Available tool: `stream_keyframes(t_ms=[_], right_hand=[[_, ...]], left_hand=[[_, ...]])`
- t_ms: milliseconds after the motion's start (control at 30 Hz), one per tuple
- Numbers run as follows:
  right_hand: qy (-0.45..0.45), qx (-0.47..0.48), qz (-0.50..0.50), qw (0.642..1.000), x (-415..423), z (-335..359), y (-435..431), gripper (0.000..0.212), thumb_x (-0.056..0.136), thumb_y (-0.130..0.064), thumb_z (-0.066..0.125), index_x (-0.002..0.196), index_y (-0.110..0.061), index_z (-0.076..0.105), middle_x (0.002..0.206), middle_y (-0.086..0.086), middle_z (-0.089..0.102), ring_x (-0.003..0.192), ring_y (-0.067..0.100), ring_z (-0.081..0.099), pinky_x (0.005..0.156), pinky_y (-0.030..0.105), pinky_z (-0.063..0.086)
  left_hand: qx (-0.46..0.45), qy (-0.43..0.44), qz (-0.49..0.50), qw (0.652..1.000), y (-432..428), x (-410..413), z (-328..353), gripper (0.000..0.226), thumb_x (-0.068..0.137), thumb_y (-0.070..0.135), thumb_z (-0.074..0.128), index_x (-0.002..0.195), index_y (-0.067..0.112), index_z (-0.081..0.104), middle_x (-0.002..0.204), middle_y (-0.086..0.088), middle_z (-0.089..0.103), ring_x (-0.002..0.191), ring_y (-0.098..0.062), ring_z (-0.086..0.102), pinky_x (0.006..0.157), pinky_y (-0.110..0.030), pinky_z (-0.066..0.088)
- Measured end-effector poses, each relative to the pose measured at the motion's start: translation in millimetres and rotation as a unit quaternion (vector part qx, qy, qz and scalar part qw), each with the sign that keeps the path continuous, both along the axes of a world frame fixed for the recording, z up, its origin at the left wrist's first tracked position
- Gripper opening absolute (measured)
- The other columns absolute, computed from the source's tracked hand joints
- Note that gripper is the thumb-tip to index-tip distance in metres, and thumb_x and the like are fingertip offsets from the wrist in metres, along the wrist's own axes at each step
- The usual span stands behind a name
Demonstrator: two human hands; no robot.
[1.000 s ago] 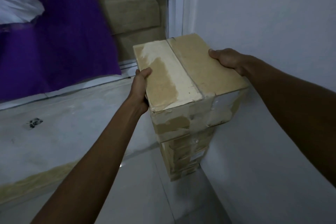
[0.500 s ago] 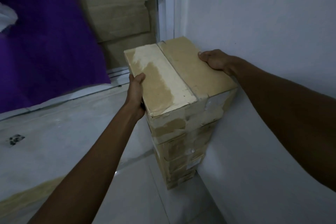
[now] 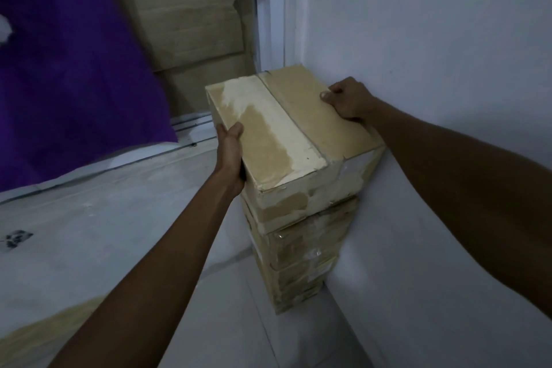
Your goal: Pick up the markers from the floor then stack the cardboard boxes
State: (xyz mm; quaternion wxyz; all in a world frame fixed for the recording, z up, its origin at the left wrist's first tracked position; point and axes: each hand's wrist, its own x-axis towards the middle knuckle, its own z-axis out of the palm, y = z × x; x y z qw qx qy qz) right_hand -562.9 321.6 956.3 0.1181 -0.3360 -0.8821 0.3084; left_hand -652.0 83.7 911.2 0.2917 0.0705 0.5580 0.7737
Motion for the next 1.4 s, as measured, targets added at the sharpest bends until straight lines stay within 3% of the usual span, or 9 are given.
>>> stream_keyframes(t_ms=[133,233,333,400,567,667,900,1200,1400], right_hand=[[-0.127,0.040,0.019,0.991,4.3,-25.7,-4.8,0.063,0.094,-0.050,0.046,0.131,0.001,0.044,0.136,0.021,0.046,0.121,0.035,0.048,0.093,0.035,0.039],[-0.084,0.045,0.017,0.995,8.9,-36.3,-6.5,0.059,0.095,-0.047,0.047,0.132,0.000,0.045,0.136,0.020,0.048,0.122,0.035,0.048,0.090,0.032,0.038],[-0.026,0.056,0.023,0.998,14.3,-38.1,-13.9,0.062,0.094,-0.040,0.054,0.141,-0.002,0.040,0.146,0.018,0.042,0.133,0.032,0.041,0.108,0.035,0.033],[-0.012,0.060,0.031,0.998,16.8,-36.3,-18.8,0.066,0.092,-0.040,0.057,0.143,-0.003,0.038,0.148,0.016,0.040,0.135,0.030,0.040,0.112,0.034,0.030],[-0.042,0.074,0.030,0.996,23.9,-35.8,-21.1,0.068,0.092,-0.048,0.053,0.144,-0.007,0.036,0.150,0.012,0.038,0.136,0.027,0.038,0.112,0.036,0.031],[-0.052,0.085,0.042,0.994,31.2,-38.9,-25.7,0.069,0.095,-0.049,0.046,0.147,-0.006,0.032,0.155,0.011,0.028,0.142,0.026,0.029,0.116,0.035,0.023],[-0.142,0.153,0.073,0.975,39.7,-44.6,-36.9,0.074,0.096,-0.057,0.028,0.152,-0.010,0.015,0.160,0.010,0.010,0.147,0.026,0.012,0.120,0.041,0.011],[-0.148,0.135,0.056,0.978,76.5,-41.7,-63.5,0.078,0.095,-0.059,0.031,0.152,-0.009,0.014,0.161,0.010,0.009,0.148,0.026,0.010,0.120,0.042,0.011],[-0.153,0.120,0.016,0.981,134.9,-41.1,-87.3,0.077,0.095,-0.058,0.032,0.152,-0.009,0.015,0.161,0.011,0.009,0.148,0.026,0.010,0.120,0.041,0.012]], left_hand=[[-0.066,-0.022,-0.005,0.998,4.6,11.9,-20.4,0.052,0.102,0.026,0.037,0.150,0.030,0.019,0.139,-0.008,0.051,0.110,-0.029,0.058,0.101,-0.050,0.047],[-0.082,-0.001,0.005,0.997,7.3,11.2,-28.0,0.053,0.103,0.028,0.035,0.152,0.030,0.015,0.143,-0.005,0.047,0.115,-0.028,0.055,0.102,-0.047,0.046],[-0.100,0.008,0.013,0.995,10.5,7.1,-29.5,0.052,0.103,0.029,0.032,0.152,0.030,0.015,0.145,-0.005,0.046,0.117,-0.029,0.054,0.102,-0.046,0.046],[-0.110,0.014,0.023,0.994,11.9,5.1,-28.5,0.054,0.103,0.029,0.031,0.153,0.031,0.011,0.146,-0.005,0.044,0.121,-0.030,0.053,0.104,-0.048,0.044],[-0.118,0.028,0.046,0.992,18.0,-3.3,-19.7,0.051,0.102,0.023,0.030,0.152,0.029,0.018,0.143,-0.008,0.047,0.119,-0.031,0.053,0.104,-0.050,0.044],[-0.134,0.041,0.061,0.988,18.9,-4.1,-18.5,0.050,0.101,0.022,0.032,0.151,0.027,0.026,0.140,-0.009,0.050,0.117,-0.030,0.054,0.103,-0.046,0.045],[-0.207,0.090,0.050,0.973,13.7,-3.1,-21.5,0.053,0.100,0.034,0.033,0.151,0.029,0.024,0.145,-0.008,0.046,0.127,-0.034,0.048,0.108,-0.049,0.040],[-0.233,0.178,0.026,0.956,-4.5,4.2,-25.0,0.048,0.097,0.033,0.045,0.143,0.021,0.038,0.140,-0.008,0.051,0.126,-0.030,0.050,0.106,-0.042,0.042],[-0.293,0.250,-0.015,0.922,-15.5,39.6,-9.3,0.070,0.096,0.040,0.045,0.154,0.018,0.014,0.158,-0.008,0.026,0.142,-0.030,0.032,0.116,-0.046,0.029]])
